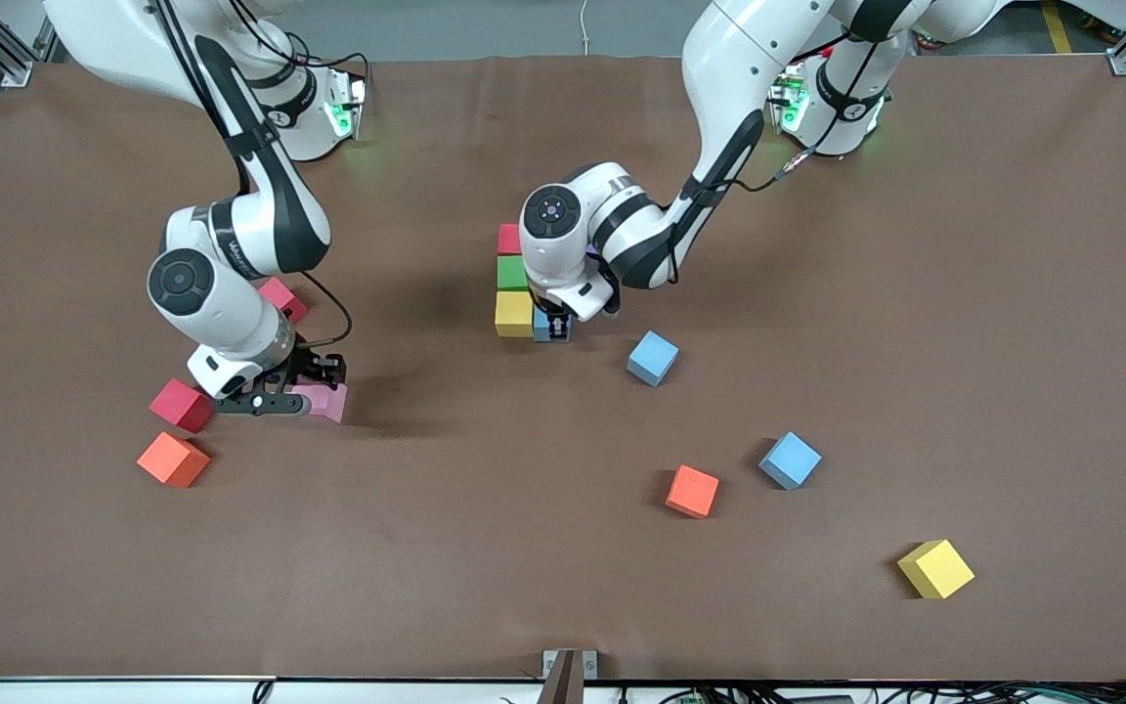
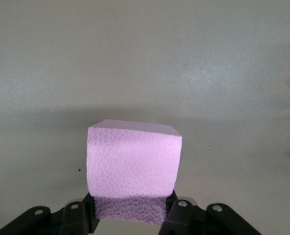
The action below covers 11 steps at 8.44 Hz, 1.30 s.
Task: Arrange 11 blocks into digit 3
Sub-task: 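Grasp the pink cube with the right gripper, then lift and carry the pink cube with the right gripper toward yellow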
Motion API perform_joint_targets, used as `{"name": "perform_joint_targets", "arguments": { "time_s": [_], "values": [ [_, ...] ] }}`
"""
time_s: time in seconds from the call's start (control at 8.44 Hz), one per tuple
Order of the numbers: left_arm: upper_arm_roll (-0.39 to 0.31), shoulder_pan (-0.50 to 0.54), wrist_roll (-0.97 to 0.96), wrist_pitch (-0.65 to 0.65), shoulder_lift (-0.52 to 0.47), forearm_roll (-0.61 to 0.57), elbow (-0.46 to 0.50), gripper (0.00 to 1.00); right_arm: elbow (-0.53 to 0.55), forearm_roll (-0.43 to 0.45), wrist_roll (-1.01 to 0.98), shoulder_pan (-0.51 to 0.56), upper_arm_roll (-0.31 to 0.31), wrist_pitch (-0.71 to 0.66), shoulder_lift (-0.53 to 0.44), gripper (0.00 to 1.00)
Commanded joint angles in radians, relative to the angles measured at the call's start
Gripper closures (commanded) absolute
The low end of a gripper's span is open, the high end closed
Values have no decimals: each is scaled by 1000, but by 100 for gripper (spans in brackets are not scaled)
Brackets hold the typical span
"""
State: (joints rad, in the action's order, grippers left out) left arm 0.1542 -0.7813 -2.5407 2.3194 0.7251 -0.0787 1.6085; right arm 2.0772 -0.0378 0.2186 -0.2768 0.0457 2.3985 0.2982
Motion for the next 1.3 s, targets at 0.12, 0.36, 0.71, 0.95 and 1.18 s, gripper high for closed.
{"name": "perform_joint_targets", "arguments": {
  "time_s": [0.12,0.36,0.71,0.95,1.18],
  "values": [
    [-7,-10,-9,8,11,-18,-19,0,-6,-14,-18,-1,0,-12,-5,99],
    [-7,-9,-9,5,-16,-18,-19,0,-11,-14,-18,-12,0,-13,-5,99],
    [-5,10,72,-81,-111,-21,-6,0,-17,-14,-16,-50,0,-13,-7,99],
    [-4,62,190,-153,-156,-21,2,0,-20,-14,-4,-100,0,-9,-5,99],
    [-2,109,372,-157,-203,-23,75,0,-25,-19,1,-168,-1,-1,-5,98]
  ]
}}
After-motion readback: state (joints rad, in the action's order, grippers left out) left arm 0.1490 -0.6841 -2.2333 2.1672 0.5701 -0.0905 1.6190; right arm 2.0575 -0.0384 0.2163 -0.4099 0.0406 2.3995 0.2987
